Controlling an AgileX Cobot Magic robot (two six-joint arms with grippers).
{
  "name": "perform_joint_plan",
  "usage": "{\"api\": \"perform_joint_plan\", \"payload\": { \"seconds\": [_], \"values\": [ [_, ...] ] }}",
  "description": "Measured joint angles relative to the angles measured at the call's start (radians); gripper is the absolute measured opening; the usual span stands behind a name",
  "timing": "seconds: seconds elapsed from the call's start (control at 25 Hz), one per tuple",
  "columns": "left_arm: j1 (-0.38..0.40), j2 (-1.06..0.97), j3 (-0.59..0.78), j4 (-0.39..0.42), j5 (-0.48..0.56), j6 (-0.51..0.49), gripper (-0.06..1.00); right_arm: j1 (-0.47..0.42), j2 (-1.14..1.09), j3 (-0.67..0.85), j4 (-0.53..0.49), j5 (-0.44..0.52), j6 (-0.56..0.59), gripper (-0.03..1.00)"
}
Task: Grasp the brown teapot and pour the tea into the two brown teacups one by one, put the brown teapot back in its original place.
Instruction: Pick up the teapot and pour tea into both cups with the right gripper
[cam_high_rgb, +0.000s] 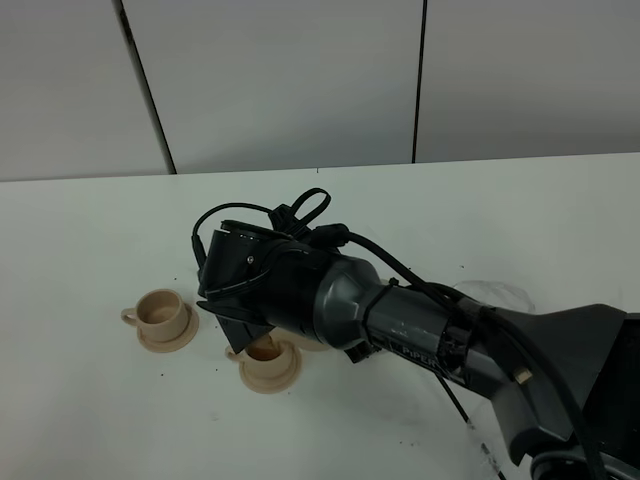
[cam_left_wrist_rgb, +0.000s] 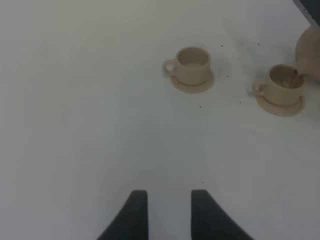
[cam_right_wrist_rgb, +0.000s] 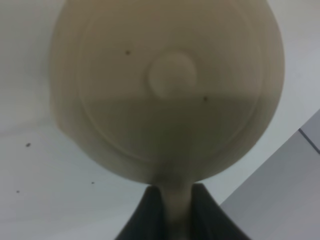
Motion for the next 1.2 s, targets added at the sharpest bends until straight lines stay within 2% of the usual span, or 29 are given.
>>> {"api": "perform_joint_plan", "payload": {
  "seconds": [1.2],
  "values": [
    [0.000,0.000,0.000,0.000,0.000,0.001,0.28,0.012,-0.019,0.000,-0.032,-0.002,0.000,0.09]
  ]
}}
